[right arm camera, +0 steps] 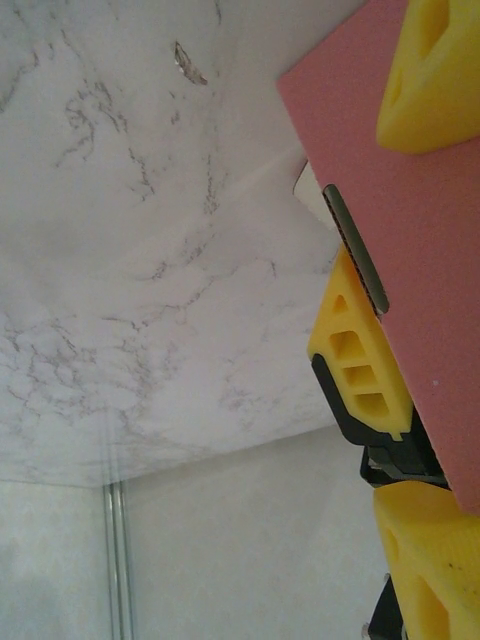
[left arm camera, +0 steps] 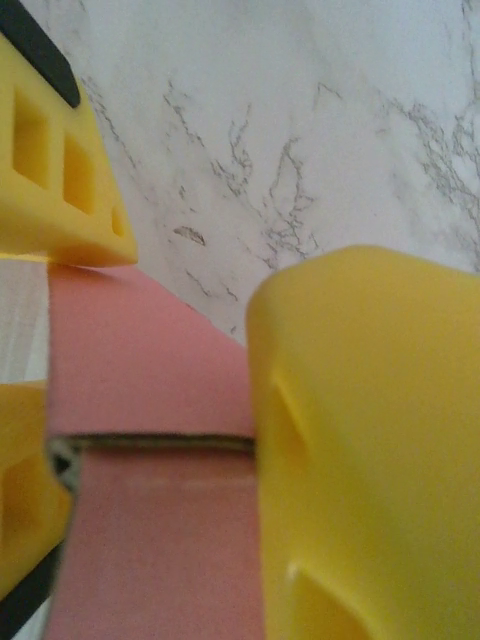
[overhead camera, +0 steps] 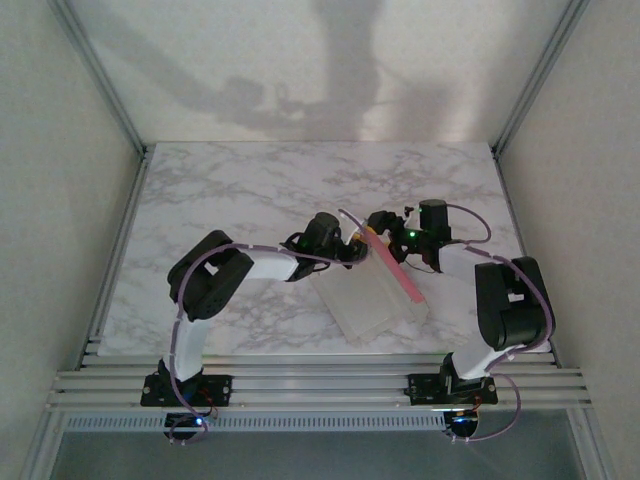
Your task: Fold the paper box
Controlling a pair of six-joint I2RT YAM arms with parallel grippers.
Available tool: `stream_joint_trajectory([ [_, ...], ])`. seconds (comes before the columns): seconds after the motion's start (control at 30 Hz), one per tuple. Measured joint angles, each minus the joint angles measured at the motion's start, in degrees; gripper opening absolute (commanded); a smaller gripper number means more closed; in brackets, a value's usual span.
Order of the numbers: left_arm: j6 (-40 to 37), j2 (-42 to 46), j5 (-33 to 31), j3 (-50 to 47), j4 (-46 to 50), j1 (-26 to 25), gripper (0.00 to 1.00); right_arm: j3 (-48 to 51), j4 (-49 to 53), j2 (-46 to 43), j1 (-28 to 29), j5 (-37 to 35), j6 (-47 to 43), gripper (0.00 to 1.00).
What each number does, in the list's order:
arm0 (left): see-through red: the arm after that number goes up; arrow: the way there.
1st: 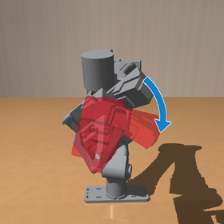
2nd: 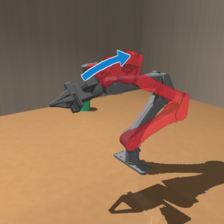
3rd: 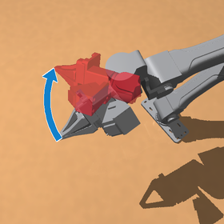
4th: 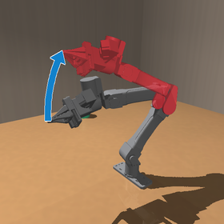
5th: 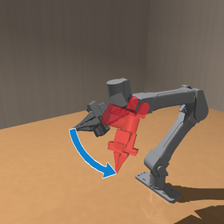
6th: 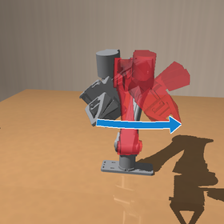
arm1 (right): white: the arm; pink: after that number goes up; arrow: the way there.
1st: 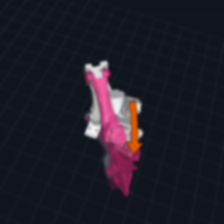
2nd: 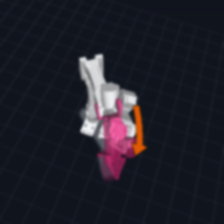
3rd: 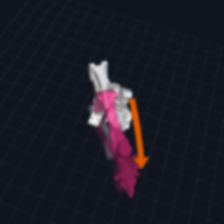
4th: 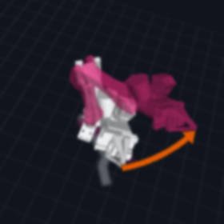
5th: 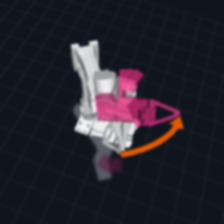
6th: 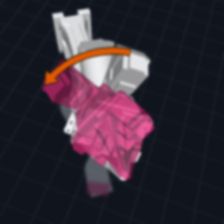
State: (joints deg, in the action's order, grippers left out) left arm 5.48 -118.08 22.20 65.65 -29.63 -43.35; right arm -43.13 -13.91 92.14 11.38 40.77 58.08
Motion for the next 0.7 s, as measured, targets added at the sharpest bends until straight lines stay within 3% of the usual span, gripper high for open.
stream_joint_trajectory([
  [0.37,-1.16,-1.07,1.64,1.81,1.46,0.61,0.43,-0.72,-4.46,4.0,-1.4,5.49,0.74,0.86],
  [0.7,-1.4,-1.16,-0.26,2.19,1.95,0.79,0.35,-0.66,-6.25,4.52,-1.38,5.49,1.81,0.86],
])
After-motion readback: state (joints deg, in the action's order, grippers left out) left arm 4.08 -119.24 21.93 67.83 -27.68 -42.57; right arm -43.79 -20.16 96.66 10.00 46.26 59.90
